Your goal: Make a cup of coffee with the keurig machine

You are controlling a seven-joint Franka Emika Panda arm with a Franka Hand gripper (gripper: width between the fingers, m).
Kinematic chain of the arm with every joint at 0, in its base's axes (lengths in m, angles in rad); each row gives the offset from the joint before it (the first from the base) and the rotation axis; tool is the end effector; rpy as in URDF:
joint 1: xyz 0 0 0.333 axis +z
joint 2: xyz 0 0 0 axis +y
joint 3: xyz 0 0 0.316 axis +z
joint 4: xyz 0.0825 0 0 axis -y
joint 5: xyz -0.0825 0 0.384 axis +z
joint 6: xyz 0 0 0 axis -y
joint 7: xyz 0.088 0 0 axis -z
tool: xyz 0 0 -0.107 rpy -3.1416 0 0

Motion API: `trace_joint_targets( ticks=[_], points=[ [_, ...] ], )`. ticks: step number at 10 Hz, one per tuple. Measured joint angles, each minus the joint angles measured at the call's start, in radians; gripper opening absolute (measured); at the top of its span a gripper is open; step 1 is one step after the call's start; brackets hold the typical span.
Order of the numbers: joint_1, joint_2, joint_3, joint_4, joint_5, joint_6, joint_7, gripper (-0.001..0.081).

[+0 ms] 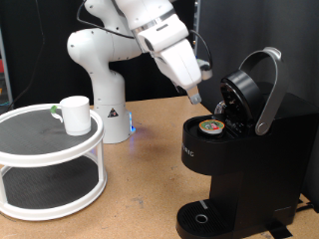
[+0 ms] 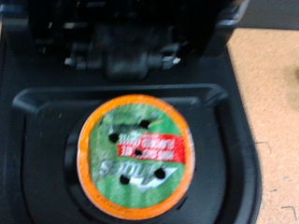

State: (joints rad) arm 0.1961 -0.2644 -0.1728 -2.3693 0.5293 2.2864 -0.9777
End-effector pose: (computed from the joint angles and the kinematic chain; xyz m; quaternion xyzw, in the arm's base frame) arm 0.4771 0.0204 0.4471 -0.9126 -0.3254 -0.1797 0.1701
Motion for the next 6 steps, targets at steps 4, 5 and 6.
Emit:
trace_joint_targets(
  ticks=[4, 5, 6],
  points=[
    [-0.004, -0.036, -0.058, 0.111, 0.054, -0.157, 0.002, 0.0808],
    [-0.005, -0.037, -0.072, 0.150, 0.054, -0.215, 0.002, 0.0808],
    [-0.006, -0.037, -0.083, 0.187, 0.049, -0.266, 0.003, 0.0808]
  ],
)
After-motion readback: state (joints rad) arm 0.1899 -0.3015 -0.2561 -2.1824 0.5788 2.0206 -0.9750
